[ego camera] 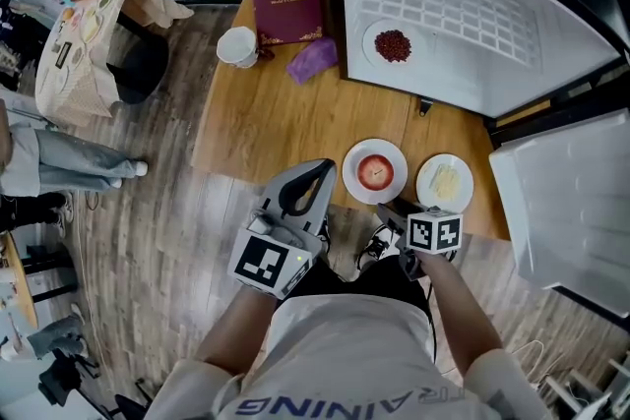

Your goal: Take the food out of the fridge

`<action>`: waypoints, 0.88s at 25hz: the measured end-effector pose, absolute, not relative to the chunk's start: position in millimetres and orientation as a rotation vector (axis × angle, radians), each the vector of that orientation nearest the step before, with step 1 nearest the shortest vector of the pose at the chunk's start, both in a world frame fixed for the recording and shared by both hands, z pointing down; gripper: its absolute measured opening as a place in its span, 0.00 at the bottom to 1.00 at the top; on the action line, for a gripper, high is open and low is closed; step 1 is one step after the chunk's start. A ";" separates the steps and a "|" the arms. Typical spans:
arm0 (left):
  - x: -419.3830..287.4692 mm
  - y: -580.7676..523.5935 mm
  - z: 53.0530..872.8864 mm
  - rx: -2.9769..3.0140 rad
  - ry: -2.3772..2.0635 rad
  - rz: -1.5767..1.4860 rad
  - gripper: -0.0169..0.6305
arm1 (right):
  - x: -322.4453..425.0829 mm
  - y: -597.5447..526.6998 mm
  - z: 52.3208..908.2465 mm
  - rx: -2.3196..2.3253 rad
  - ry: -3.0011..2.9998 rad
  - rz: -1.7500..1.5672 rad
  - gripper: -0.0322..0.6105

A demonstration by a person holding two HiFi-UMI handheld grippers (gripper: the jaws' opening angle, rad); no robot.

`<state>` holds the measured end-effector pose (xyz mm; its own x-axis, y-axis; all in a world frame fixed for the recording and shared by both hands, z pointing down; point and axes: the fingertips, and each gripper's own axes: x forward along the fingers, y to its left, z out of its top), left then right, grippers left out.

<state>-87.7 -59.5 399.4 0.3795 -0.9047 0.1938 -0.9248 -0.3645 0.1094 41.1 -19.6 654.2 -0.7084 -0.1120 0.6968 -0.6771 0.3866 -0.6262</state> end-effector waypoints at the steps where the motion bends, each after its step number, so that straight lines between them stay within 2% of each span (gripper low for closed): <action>1: -87.6 -59.7 399.2 2.437 -1.640 0.147 0.04 | 42.3 -19.2 652.6 0.672 -2.088 1.318 0.39; 6: -88.1 -63.4 393.2 2.441 -1.652 0.137 0.04 | 49.8 -31.9 619.4 0.731 -2.173 1.315 0.38; 10: -87.6 -69.1 384.1 2.456 -1.661 0.124 0.04 | 63.2 -65.6 573.8 0.897 -2.298 1.241 0.14; 12: -87.0 -71.5 379.8 2.461 -1.665 0.115 0.04 | 70.0 -81.5 550.0 0.962 -2.364 1.181 0.10; 22: -78.1 -81.9 349.9 2.509 -1.673 0.051 0.04 | 89.9 -130.3 413.7 1.212 -2.710 0.695 0.08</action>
